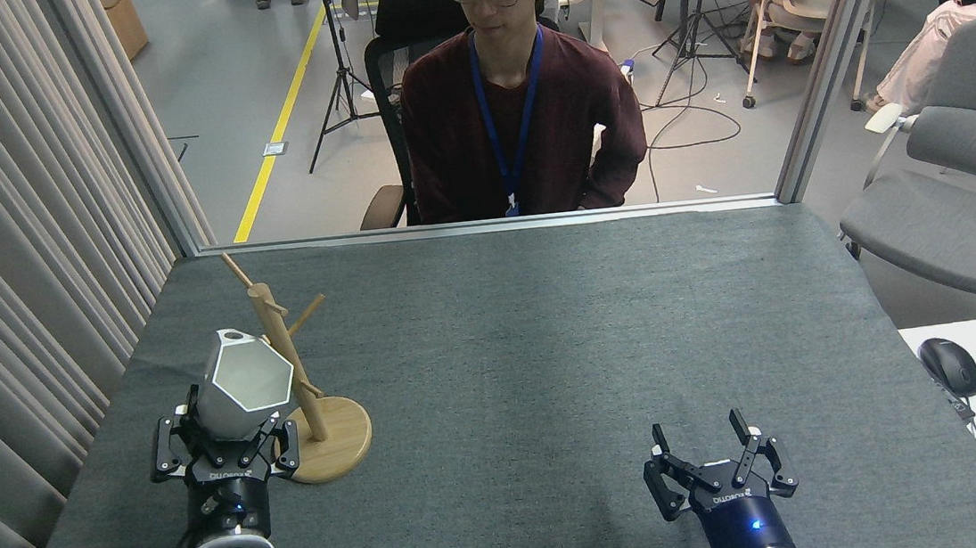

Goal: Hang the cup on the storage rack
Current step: 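Carry the cup with the left gripper and hook it onto a stand peg, then open the left gripper and pull it back from the hanging cup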

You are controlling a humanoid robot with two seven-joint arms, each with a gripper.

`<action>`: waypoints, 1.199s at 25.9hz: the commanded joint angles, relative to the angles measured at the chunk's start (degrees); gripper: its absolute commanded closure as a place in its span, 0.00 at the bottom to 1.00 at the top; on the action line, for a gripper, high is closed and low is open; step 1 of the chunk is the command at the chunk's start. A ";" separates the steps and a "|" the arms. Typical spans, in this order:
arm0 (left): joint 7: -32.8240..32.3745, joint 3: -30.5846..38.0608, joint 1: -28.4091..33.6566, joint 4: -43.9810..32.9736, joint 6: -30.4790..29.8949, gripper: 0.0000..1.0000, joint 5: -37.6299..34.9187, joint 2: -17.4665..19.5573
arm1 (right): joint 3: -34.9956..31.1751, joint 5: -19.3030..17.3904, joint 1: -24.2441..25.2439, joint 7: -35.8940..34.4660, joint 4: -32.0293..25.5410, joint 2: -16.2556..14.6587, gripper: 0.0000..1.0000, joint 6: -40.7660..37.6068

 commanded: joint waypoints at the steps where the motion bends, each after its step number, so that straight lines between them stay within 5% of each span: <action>1: 0.03 -0.01 -0.90 1.46 0.66 0.59 -0.02 0.14 | 0.02 0.00 -0.05 0.01 -0.04 0.06 0.01 0.07; 15: 0.47 -0.36 -3.81 7.79 2.42 0.54 -1.96 -1.36 | -0.06 0.08 0.04 -0.78 0.13 0.06 0.02 0.24; 16: 0.47 -0.36 -4.24 8.23 2.59 0.45 -1.96 -1.36 | -0.15 0.08 0.13 -0.96 0.13 0.06 0.01 0.24; 18: 0.56 -0.36 -4.42 8.41 3.03 0.00 -1.87 -1.36 | -0.15 0.08 0.22 -1.13 0.22 0.06 0.01 0.24; 24: 2.58 -0.36 -3.02 6.74 2.33 0.00 -1.34 -1.27 | -0.15 0.08 0.13 -1.13 0.49 0.15 0.01 0.42; 31: 2.58 -0.71 7.35 -2.58 1.89 0.00 -0.90 -1.97 | -0.15 0.08 0.13 -1.13 0.57 0.41 0.01 0.59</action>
